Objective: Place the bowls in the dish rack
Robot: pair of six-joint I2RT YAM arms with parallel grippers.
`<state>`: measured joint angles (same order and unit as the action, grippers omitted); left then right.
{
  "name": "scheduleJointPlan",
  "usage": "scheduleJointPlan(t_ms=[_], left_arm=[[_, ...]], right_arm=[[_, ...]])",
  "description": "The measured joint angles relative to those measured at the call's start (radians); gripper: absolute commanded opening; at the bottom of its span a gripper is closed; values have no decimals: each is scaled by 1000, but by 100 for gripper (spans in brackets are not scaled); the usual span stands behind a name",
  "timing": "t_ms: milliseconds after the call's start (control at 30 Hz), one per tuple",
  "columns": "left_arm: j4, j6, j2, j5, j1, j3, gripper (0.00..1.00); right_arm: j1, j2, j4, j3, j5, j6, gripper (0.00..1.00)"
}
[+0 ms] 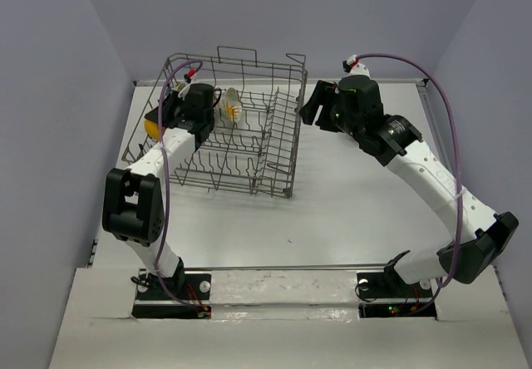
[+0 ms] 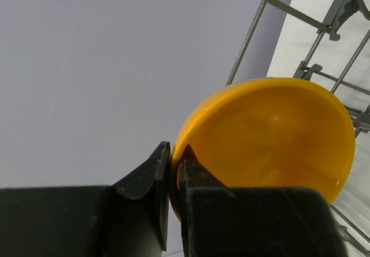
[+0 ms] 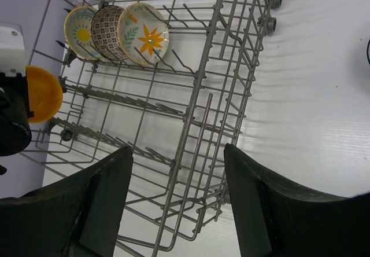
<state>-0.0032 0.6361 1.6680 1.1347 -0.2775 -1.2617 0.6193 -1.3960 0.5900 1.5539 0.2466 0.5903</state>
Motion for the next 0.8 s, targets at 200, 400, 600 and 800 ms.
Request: scheduleJointPlan(t_ms=[200, 400, 600, 800], left_arm=[[37, 21, 0, 11, -1, 29, 0], [65, 42, 0, 34, -8, 57, 0], [83, 54, 2, 52, -27, 59, 0], [102, 67, 25, 79, -50, 60, 0]], right_arm=[[0, 6, -12, -21, 0, -1, 70], [0, 17, -19, -40, 2, -4, 71], [0, 33, -23, -54, 7, -8, 71], [0, 46, -23, -67, 8, -8, 72]])
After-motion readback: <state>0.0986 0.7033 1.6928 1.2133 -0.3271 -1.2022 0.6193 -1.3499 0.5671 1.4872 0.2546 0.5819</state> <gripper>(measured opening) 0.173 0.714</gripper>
